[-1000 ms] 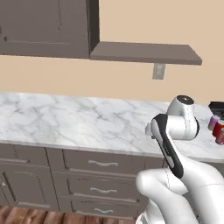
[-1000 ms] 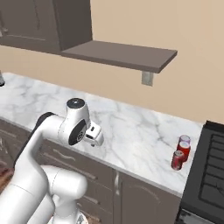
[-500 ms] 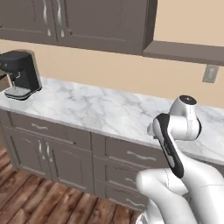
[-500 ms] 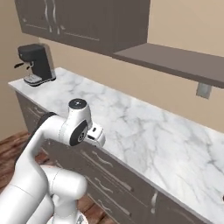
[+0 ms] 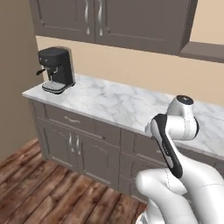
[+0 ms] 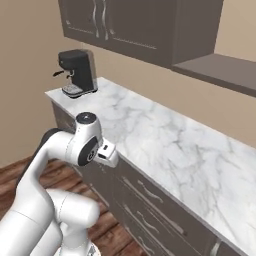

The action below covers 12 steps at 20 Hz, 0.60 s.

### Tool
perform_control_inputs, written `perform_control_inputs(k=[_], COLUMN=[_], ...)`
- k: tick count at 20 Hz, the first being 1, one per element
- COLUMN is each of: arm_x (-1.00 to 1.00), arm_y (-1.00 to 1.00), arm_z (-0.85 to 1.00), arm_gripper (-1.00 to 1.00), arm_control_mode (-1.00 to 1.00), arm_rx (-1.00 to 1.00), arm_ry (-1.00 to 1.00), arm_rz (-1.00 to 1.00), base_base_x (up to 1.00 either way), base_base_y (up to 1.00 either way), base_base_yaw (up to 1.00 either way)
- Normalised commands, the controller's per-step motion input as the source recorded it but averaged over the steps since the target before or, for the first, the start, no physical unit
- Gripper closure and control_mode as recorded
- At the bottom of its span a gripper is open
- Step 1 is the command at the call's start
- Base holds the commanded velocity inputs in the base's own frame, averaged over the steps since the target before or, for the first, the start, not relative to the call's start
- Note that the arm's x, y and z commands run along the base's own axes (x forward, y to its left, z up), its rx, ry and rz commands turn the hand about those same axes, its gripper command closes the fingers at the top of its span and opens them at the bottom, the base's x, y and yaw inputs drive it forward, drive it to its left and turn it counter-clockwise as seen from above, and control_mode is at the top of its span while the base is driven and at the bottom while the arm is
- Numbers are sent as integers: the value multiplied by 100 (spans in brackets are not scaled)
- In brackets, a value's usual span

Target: Four empty soda cans are scattered around the kitchen. Gather all the cans and cluster them next to the stove for recycling.

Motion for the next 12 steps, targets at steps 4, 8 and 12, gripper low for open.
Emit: perform_control_inputs(k=[4,8,12], arm_x=[0,0,0], arm_y=[0,0,0], arm_z=[0,0,0], arm_gripper=[-100,-100,-100], arm_control_mode=[100,100,100], arm_rx=[0,0,0], arm_ry=[0,0,0], arm_rz=[0,0,0], base_base_x=[-13,-3,0], base_base_y=[67,45,34], base_base_yaw=[17,44,46])
